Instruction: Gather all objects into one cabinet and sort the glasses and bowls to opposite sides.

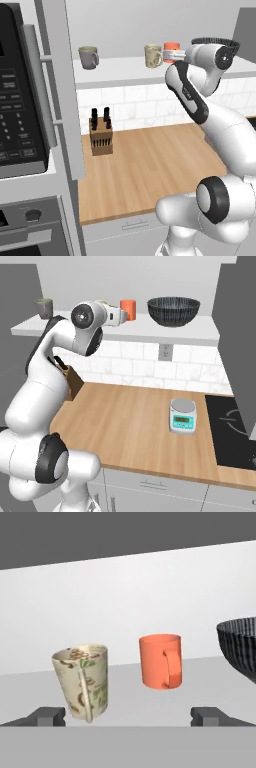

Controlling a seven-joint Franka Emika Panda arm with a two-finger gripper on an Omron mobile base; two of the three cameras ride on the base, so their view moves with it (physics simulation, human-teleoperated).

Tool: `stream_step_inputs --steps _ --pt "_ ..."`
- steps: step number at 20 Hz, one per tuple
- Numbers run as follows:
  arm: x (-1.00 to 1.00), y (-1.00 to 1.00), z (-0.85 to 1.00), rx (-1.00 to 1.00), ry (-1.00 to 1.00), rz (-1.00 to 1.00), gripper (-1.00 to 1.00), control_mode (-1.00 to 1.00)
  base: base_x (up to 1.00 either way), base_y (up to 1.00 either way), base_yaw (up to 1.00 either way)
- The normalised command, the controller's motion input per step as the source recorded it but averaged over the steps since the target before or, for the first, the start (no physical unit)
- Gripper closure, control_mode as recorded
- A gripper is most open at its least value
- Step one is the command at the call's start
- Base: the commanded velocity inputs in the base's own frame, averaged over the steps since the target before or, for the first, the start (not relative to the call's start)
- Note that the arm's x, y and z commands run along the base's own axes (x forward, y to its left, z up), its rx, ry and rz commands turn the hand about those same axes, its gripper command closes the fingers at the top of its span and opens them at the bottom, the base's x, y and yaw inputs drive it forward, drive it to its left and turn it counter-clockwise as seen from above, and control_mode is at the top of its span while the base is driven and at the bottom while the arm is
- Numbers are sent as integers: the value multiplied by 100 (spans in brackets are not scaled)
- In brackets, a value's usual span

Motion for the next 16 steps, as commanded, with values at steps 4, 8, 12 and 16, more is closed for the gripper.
stream_step_inputs --steps 4,8,12,16 --pt "-14 -32 0 0 0 -6 -100 -100 0 0 0" --pt "-1 -19 0 -1 0 -11 -100 -100 0 0 0" --pt "0 -11 0 -1 0 -11 -100 -100 0 0 0" --pt "5 -3 0 0 0 -2 -100 -100 0 0 0"
